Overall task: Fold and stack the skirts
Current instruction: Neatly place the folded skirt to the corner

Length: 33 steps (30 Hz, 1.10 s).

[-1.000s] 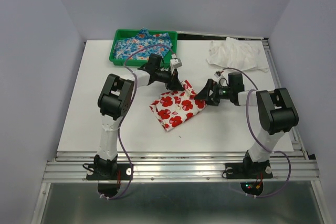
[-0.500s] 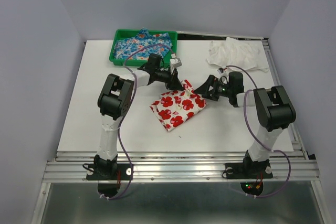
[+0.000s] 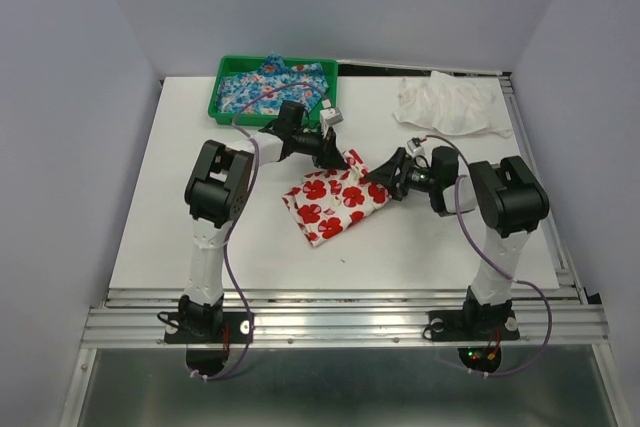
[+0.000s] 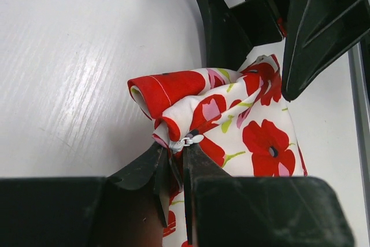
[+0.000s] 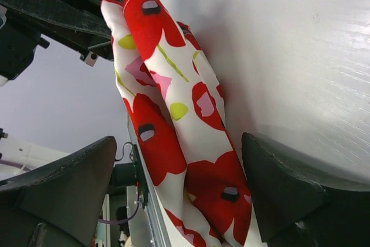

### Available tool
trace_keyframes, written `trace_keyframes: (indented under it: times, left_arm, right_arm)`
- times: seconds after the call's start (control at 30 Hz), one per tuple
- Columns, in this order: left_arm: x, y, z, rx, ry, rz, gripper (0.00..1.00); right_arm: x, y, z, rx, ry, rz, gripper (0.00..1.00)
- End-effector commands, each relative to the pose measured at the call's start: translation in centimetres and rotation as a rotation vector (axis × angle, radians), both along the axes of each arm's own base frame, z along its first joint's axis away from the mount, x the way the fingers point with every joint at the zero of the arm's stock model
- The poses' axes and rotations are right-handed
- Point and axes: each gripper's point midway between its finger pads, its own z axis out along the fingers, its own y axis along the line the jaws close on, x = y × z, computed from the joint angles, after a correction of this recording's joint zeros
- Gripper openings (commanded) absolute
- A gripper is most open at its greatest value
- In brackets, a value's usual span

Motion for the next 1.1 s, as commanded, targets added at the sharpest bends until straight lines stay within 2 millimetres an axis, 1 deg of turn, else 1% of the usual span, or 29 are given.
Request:
trace_keyframes:
  times: [0.0,0.1,0.13,0.2,0.23,0.33,0.4,0.5,0.57,0.6,0.63,0.67,0.7,0.73,0.77,0.8,0.83,0.87,0.9,0.93,0.97,1.0,1.03,1.07]
  left_arm:
    - [1.9,-0.6,2.3,-0.051,-0.056,0.016,0.00]
    - [2.1,-0.7,2.3,-0.052,-0.052,0.020,0.00]
    - [2.1,-0.6,2.2,-0.053,-0.053,0.022,0.00]
    - [2.2,-0.7,2.2,-0.054,-0.046,0.025,0.00]
    - [2.3,-0.7,2.2,-0.056,-0.048,0.024,0.00]
    - [2.3,-0.7,2.2,-0.058,-0.045,0.025,0.00]
    - [2.3,-0.7,2.2,-0.055,-0.044,0.028,0.00]
    - [2.3,-0.7,2.0,-0.053,-0.042,0.029,0.00]
    - [2.2,-0.7,2.0,-0.053,-0.039,0.030,0.00]
    - [2.3,-0.7,2.0,-0.052,-0.037,0.035,0.00]
    - [2.4,-0.7,2.0,-0.050,-0.038,0.039,0.00]
    - [2.5,-0.6,2.0,-0.048,-0.038,0.045,0.10]
    - [2.8,-0.6,2.4,-0.042,-0.051,0.062,0.21]
    - [3.0,-0.5,2.7,-0.037,-0.059,0.075,0.31]
    - [3.3,-0.3,3.0,-0.029,-0.072,0.093,0.46]
    - [3.9,0.0,4.4,-0.023,-0.111,0.127,0.53]
    - [4.3,0.4,4.9,-0.013,-0.139,0.144,0.70]
    - [4.7,0.9,6.4,0.008,-0.182,0.182,0.76]
    - [4.8,1.0,6.3,0.011,-0.196,0.179,0.83]
    - [5.2,1.6,7.9,0.032,-0.236,0.214,0.88]
    - [5.5,2.2,8.7,0.043,-0.263,0.236,0.99]
    - [5.8,2.6,9.5,0.055,-0.294,0.256,0.99]
    - [6.1,3.6,10.8,0.084,-0.322,0.309,0.99]
    - [6.1,4.0,11.6,0.096,-0.340,0.323,0.99]
  right_arm:
    - [-0.6,0.8,-0.9,-0.019,-0.012,0.029,0.89]
    - [0.1,0.5,-1.7,-0.070,-0.024,0.000,0.83]
    - [0.1,0.3,-2.1,-0.084,-0.006,-0.010,0.78]
    - [0.4,0.0,-2.2,-0.107,-0.012,-0.040,0.74]
    - [0.5,0.0,-2.3,-0.112,-0.009,-0.046,0.69]
    - [1.4,-0.1,-2.2,-0.119,-0.018,-0.067,0.60]
    - [2.0,0.0,-2.0,-0.116,-0.030,-0.073,0.57]
    - [2.5,0.0,-1.7,-0.111,-0.030,-0.081,0.56]
    - [3.1,0.1,-1.5,-0.111,-0.041,-0.087,0.47]
    - [3.2,0.1,-1.6,-0.114,-0.043,-0.087,0.34]
    - [3.3,0.1,-1.6,-0.117,-0.048,-0.082,0.34]
    - [3.6,0.2,-1.4,-0.127,-0.072,-0.072,0.16]
    - [3.8,0.2,-1.3,-0.135,-0.087,-0.067,0.07]
    - [4.1,0.0,-0.7,-0.165,-0.128,-0.067,0.01]
    - [4.4,-0.2,-0.2,-0.185,-0.159,-0.070,0.01]
    - [4.9,-0.4,0.2,-0.217,-0.194,-0.081,0.01]
    - [6.1,-1.1,1.2,-0.294,-0.257,-0.096,0.01]
    - [6.0,-1.6,0.7,-0.350,-0.226,-0.097,0.01]
    - [7.2,-2.0,1.9,-0.386,-0.294,-0.126,0.01]
    - [7.4,-2.7,1.9,-0.439,-0.290,-0.135,0.01]
    - [7.9,-3.3,2.2,-0.502,-0.351,-0.131,0.01]
    - [9.2,-4.0,3.7,-0.549,-0.392,-0.179,0.01]
    - [9.3,-4.6,3.5,-0.605,-0.408,-0.168,0.01]
    - [9.6,-4.9,3.9,-0.630,-0.420,-0.173,0.01]
